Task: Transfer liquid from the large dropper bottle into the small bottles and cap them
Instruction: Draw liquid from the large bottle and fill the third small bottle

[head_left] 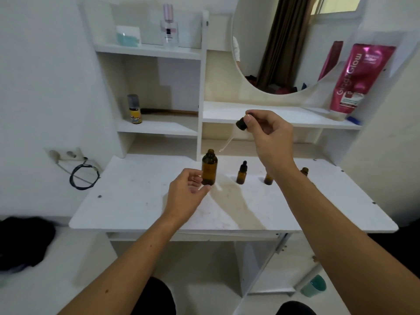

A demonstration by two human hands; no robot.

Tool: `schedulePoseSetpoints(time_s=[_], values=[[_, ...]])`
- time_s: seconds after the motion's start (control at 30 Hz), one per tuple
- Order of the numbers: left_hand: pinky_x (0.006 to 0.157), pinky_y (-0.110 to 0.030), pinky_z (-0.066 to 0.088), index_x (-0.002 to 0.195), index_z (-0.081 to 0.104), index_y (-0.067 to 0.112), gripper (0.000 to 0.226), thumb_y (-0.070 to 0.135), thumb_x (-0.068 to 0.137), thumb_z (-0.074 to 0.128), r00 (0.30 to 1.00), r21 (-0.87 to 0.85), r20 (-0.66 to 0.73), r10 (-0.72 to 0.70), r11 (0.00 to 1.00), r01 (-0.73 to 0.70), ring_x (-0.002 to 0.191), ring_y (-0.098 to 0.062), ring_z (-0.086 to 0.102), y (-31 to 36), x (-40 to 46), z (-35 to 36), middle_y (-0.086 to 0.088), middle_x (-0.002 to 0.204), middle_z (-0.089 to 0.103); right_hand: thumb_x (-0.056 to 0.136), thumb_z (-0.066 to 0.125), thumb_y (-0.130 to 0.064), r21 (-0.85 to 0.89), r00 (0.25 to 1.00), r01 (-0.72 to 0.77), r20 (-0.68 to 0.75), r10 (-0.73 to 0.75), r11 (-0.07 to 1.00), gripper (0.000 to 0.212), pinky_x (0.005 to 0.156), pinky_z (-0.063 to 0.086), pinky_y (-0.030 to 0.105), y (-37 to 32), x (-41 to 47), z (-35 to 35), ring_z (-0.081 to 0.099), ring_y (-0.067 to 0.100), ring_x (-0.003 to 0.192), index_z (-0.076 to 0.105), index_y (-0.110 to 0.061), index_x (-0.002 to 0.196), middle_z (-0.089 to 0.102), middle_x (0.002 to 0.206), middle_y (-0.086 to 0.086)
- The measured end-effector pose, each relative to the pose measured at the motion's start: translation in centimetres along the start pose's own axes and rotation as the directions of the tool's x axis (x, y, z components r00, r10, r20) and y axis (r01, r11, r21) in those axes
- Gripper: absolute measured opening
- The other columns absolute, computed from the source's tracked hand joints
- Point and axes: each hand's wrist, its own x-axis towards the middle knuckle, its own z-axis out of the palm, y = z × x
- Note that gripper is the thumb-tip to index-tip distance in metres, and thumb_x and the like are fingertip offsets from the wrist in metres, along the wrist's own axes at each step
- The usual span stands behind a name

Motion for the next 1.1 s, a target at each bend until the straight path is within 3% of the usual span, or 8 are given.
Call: schedulePoseSetpoints(time_s=[0.1, 0.3, 0.6, 0.77, 0.83, 0.9, 1.0, 1.1], values=[[0.085, -0.023, 0.058, 0.126, 0.057, 0.025, 0.054, 0.033, 0.082, 0.086, 0.999, 0.019, -0.033, -0.020, 1.000, 0.021, 0.100, -0.011, 0.063, 0.0, 0.9, -0.3, 0.007, 0.116, 0.064, 0.098, 0.073, -0.021, -0.010, 1.000, 0.011, 0.017, -0.011, 1.000, 0.014, 0.095, 0.060, 0.027, -0.3, 0.1, 1.7, 0.075, 0.010, 0.098, 0.078, -0.019, 0.112, 0.079, 0.101, -0.004], [0.102, -0.036, 0.053, 0.138, 0.053, 0.024, 0.066, 0.035, 0.082, 0.086, 0.997, -0.042, 0.036, -0.061, 0.997, 0.063, 0.119, -0.018, 0.061, 0.3, 2.6, 0.6, 0.006, 0.137, 0.061, 0.098, 0.073, -0.020, -0.081, 0.997, 0.034, 0.074, -0.028, 0.996, 0.020, 0.092, 0.057, 0.018, 0.3, -0.1, 3.2, 0.073, 0.004, 0.097, 0.076, -0.013, 0.117, 0.078, 0.104, -0.005], [0.106, -0.040, 0.053, 0.132, 0.061, 0.019, 0.053, 0.030, 0.085, 0.083, 0.997, -0.037, 0.058, -0.050, 0.998, 0.052, 0.114, -0.016, 0.065, -0.5, 3.3, 1.0, 0.004, 0.126, 0.069, 0.097, 0.074, -0.025, -0.200, 0.985, 0.035, 0.170, 0.000, 0.979, 0.019, 0.084, 0.054, 0.011, 2.1, 0.2, 5.0, 0.070, -0.003, 0.091, 0.077, -0.016, 0.113, 0.075, 0.099, -0.010], [0.104, -0.041, 0.054, 0.131, 0.061, 0.021, 0.053, 0.033, 0.085, 0.083, 0.998, -0.022, 0.053, -0.037, 0.999, 0.038, 0.112, -0.016, 0.066, -0.7, 3.3, 1.1, 0.004, 0.124, 0.070, 0.095, 0.077, -0.027, -0.254, 0.985, -0.031, 0.157, 0.073, 0.967, 0.012, 0.081, 0.055, 0.014, 2.7, -0.3, 5.6, 0.071, 0.003, 0.087, 0.078, -0.019, 0.104, 0.075, 0.091, -0.011], [0.103, -0.041, 0.055, 0.130, 0.061, 0.021, 0.052, 0.034, 0.084, 0.083, 0.998, -0.020, 0.053, -0.032, 0.999, 0.033, 0.111, -0.015, 0.066, -0.8, 3.3, 1.1, 0.005, 0.123, 0.070, 0.094, 0.078, -0.025, -0.249, 0.985, -0.042, 0.153, 0.082, 0.968, 0.003, 0.079, 0.056, 0.012, 2.7, -0.4, 5.7, 0.070, 0.002, 0.085, 0.077, -0.024, 0.097, 0.074, 0.086, -0.015], [0.103, -0.040, 0.055, 0.130, 0.061, 0.021, 0.052, 0.035, 0.084, 0.083, 0.998, -0.019, 0.052, -0.026, 0.999, 0.027, 0.111, -0.015, 0.066, -0.8, 3.3, 1.1, 0.006, 0.122, 0.070, 0.094, 0.078, -0.023, -0.254, 0.986, -0.037, 0.150, 0.077, 0.966, 0.008, 0.075, 0.054, 0.007, 2.6, -0.6, 5.8, 0.069, 0.000, 0.083, 0.074, -0.029, 0.092, 0.072, 0.083, -0.018], [0.104, -0.040, 0.055, 0.130, 0.061, 0.022, 0.052, 0.034, 0.085, 0.083, 0.998, -0.012, 0.051, -0.023, 1.000, 0.024, 0.111, -0.015, 0.065, -0.8, 3.2, 1.0, 0.006, 0.123, 0.069, 0.095, 0.076, -0.024, -0.268, 0.985, -0.039, 0.153, 0.082, 0.963, 0.002, 0.072, 0.050, 0.004, 2.6, -0.8, 5.9, 0.067, -0.002, 0.082, 0.076, -0.024, 0.098, 0.070, 0.084, -0.019], [0.105, -0.037, 0.053, 0.132, 0.059, 0.021, 0.054, 0.035, 0.086, 0.082, 0.998, -0.003, 0.056, -0.026, 1.000, 0.026, 0.113, -0.015, 0.064, -0.6, 3.1, 1.0, 0.006, 0.125, 0.068, 0.098, 0.073, -0.027, -0.272, 0.985, -0.040, 0.149, 0.084, 0.961, 0.013, 0.071, 0.047, 0.000, 2.6, -0.9, 5.9, 0.064, -0.006, 0.082, 0.077, -0.018, 0.107, 0.069, 0.086, -0.019]])
